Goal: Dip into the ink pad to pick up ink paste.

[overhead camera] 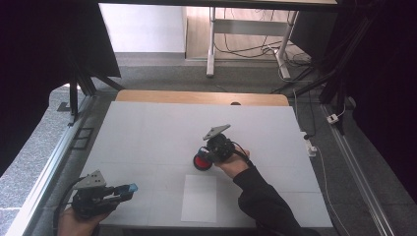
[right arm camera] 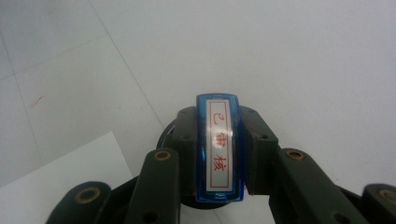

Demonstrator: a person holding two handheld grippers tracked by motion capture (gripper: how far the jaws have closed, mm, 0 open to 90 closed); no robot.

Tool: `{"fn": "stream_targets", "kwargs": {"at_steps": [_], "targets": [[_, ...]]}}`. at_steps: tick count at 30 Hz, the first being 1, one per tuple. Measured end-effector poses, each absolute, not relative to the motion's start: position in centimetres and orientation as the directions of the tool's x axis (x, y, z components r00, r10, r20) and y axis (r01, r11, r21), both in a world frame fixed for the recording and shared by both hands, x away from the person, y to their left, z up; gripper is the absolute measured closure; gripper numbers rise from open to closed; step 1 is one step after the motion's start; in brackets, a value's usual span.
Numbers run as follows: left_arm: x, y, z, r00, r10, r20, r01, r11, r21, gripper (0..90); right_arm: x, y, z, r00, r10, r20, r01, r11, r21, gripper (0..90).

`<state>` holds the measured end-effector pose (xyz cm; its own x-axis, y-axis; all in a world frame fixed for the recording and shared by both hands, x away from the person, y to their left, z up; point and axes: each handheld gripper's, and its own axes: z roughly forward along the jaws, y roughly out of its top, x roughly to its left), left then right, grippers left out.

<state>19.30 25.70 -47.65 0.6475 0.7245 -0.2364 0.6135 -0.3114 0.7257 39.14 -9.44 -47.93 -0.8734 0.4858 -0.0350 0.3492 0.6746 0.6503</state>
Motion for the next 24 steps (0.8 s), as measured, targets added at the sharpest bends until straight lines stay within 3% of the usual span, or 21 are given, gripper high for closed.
{"fn": "stream_targets", "kwargs": {"at_steps": [17, 24], "targets": [[19.32, 25.7, -47.67, 0.647, 0.725, -0.236, 0.615, -0.313, 0.723, 68.5, 39.99, -8.92, -48.23, -0.857, 0.516, 0.0, 0.406, 0.673, 0.618, 71.1], [19.34, 25.66, -47.67, 0.649, 0.724, -0.236, 0.615, -0.317, 0.722, 68.5, 39.57, -8.42, -48.18, -0.857, 0.513, -0.042, 0.386, 0.694, 0.608, 71.1]]}}
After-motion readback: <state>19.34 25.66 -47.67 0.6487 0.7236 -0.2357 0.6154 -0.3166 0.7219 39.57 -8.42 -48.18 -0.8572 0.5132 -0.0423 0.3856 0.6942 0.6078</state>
